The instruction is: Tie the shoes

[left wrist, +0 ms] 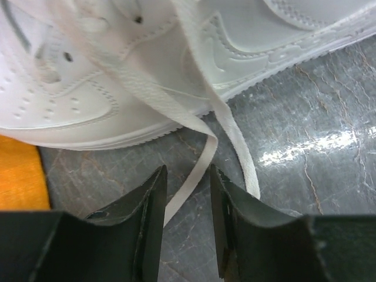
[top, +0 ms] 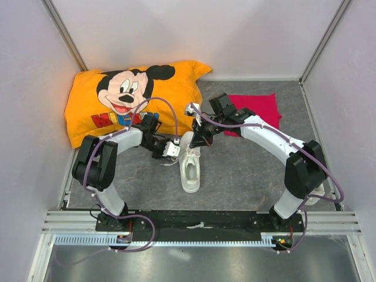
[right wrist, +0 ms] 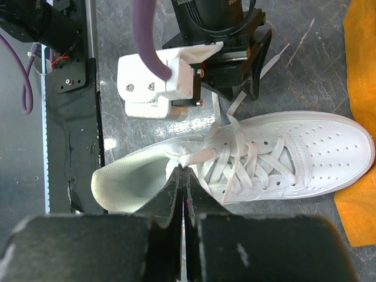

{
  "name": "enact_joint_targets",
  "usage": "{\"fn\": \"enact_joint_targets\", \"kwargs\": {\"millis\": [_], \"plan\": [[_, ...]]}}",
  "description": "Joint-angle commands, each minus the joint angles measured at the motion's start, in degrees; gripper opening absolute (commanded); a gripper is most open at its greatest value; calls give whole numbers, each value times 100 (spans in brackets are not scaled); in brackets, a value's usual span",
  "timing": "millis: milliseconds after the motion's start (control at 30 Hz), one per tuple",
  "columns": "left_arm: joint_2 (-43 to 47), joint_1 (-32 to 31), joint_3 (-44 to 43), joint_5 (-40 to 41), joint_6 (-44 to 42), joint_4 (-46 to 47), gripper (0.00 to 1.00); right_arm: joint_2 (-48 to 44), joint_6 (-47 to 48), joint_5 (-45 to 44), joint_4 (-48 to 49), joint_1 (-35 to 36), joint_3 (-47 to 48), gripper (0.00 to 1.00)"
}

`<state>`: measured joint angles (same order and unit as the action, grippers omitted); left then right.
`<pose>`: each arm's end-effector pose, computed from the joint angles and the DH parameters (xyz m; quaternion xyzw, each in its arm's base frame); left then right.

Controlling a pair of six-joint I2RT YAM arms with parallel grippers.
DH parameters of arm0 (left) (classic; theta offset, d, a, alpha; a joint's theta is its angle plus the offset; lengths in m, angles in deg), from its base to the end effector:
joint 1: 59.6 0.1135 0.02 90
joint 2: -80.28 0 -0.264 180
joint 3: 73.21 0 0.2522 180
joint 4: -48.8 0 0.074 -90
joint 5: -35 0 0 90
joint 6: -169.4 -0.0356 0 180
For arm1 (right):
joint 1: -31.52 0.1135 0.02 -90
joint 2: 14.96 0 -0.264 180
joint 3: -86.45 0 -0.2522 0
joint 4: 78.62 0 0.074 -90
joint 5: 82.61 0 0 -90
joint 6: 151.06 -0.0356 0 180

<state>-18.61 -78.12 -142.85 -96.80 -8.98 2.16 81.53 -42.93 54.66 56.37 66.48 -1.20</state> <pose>0.2820 -0.1195 0.1536 0.7709 0.5169 -0.2246 0.2968 0.2846 0.2309 0.2834 -0.5088 0.7055 0.4184 0.2613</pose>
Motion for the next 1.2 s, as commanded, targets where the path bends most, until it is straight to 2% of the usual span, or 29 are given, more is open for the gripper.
{"fn": "enact_joint_targets", "kwargs": {"millis": [0,233,267,300,367,400,467,700,867,1167], "plan": [[-235,-81,-213,225,-391,-210,43,-165,-29,63,154,-24,-45,0],[-377,-195,-222,366,-567,-543,44,-139,-38,55,180,-24,-63,0],[-359,-213,-204,340,-575,-535,40,-148,-38,46,180,-16,-63,0],[-237,-204,-152,252,-567,-509,26,-148,-20,37,180,-24,-71,0],[-113,-204,-90,225,-531,-456,17,-157,-20,28,189,-33,-80,0],[-8,-204,-64,234,-462,-456,7,-157,-29,28,189,-33,-89,0],[106,-169,-81,208,-409,-604,2,-157,-20,28,206,-33,-115,0],[1098,156,-283,-582,829,-649,2,-192,-64,-121,329,-59,-177,0],[2100,174,-178,-777,928,-1000,2,-253,-283,-314,566,-59,-230,0],[3603,288,-28,-838,779,-2564,2,-367,-424,-341,778,-68,-326,0]]}}
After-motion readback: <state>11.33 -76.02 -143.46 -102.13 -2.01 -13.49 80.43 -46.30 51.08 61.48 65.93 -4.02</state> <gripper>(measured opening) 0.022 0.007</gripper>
